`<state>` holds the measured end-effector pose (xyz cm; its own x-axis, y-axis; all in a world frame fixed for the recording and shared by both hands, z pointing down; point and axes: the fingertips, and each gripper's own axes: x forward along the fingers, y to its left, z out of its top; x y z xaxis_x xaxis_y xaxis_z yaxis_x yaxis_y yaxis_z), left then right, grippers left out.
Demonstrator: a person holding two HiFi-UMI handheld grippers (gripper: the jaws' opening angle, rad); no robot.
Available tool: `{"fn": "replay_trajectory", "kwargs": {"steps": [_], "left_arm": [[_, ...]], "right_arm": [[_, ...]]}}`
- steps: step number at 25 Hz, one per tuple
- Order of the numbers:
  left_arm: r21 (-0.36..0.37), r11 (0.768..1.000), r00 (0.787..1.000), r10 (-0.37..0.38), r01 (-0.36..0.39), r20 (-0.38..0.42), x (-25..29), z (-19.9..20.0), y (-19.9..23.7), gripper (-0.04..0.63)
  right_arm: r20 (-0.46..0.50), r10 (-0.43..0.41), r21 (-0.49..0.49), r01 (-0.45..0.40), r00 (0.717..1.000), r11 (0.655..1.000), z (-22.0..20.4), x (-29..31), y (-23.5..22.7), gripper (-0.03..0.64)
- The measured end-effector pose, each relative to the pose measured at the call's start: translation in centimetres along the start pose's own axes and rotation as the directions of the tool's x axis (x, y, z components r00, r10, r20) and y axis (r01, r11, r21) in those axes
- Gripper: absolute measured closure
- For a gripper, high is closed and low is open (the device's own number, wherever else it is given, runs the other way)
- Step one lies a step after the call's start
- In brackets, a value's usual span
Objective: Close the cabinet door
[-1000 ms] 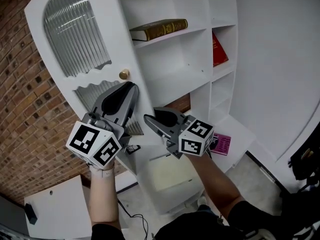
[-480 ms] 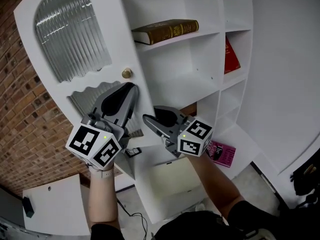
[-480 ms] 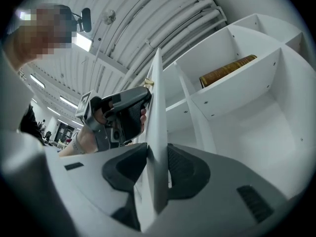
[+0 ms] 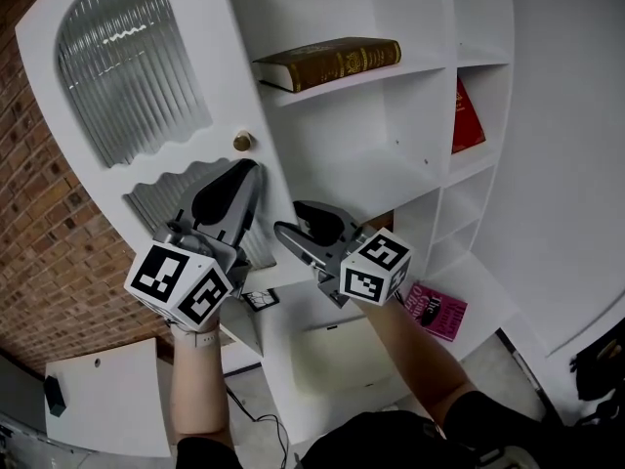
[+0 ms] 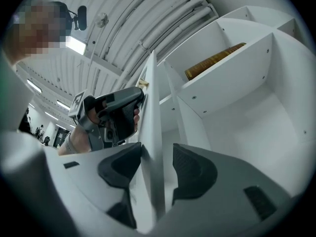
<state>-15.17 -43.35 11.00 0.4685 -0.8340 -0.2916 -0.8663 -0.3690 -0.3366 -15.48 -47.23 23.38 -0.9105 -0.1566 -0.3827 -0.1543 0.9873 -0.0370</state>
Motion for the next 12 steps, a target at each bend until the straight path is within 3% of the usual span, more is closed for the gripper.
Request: {"fn": "replay_trajectory", "kwargs": {"steps": [12], "left_arm": [[-0.007,0.997,0.997,0.078,-0.079,-0.023,1.9,-1.4,2.4,0.560]], "right_arm": [[-0.027,0.010,0.018,-0.010,1.000,1.000,-0.7,1.8,-2.8,0.408]]}}
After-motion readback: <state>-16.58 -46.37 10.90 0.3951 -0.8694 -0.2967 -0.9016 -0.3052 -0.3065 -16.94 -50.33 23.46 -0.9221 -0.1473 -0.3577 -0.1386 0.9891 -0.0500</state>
